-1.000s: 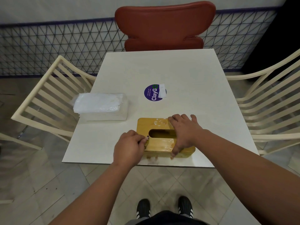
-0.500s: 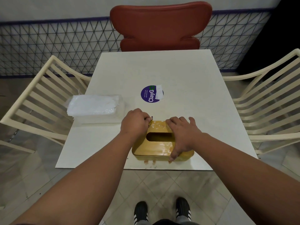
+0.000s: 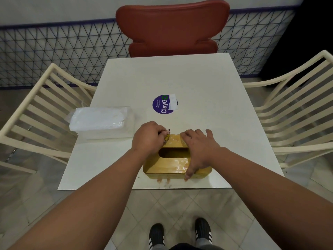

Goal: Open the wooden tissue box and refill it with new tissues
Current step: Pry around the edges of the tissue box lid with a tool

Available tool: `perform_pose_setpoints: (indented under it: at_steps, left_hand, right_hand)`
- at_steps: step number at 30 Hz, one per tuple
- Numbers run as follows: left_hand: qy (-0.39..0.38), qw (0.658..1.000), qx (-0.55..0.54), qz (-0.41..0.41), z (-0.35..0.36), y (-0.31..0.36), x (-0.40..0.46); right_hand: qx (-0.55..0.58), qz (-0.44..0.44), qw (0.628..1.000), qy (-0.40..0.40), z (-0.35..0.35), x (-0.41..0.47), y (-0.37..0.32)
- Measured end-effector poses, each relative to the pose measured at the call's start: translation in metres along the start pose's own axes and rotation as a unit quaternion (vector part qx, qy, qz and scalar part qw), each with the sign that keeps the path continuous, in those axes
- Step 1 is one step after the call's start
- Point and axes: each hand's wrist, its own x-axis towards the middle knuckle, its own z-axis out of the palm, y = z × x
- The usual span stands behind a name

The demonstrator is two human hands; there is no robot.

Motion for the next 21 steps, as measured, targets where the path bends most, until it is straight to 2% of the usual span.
perform_pose_setpoints:
  at_steps: [5, 10, 14, 18, 21]
  left_hand:
    - [-0.022, 1.000, 0.021, 0.006, 0.005, 0.000, -0.005]
    - [-0.005, 0.998, 0.009, -0.057, -0.002, -0.019, -0.005]
    - [-0.021, 1.000, 0.008, -0.008, 0.011, 0.008, -0.005]
    - [0.019, 1.000, 0.007, -0.006, 0.013, 0.005, -0.005]
    - [-0.012, 0.997, 0.064, 0.042, 0.007, -0.003, -0.015]
  right_hand:
    - [-0.005, 0.001, 1.000, 0.002, 0.000, 0.000, 0.000]
    - [-0.005, -0.004, 1.000, 0.003, 0.000, -0.001, 0.001]
    - [-0.012, -0.002, 1.000, 0.003, 0.000, -0.001, 0.000]
    - [-0.008, -0.002, 1.000, 0.000, -0.001, -0.001, 0.000]
    - [-0.006, -0.002, 1.000, 0.001, -0.001, -0.001, 0.000]
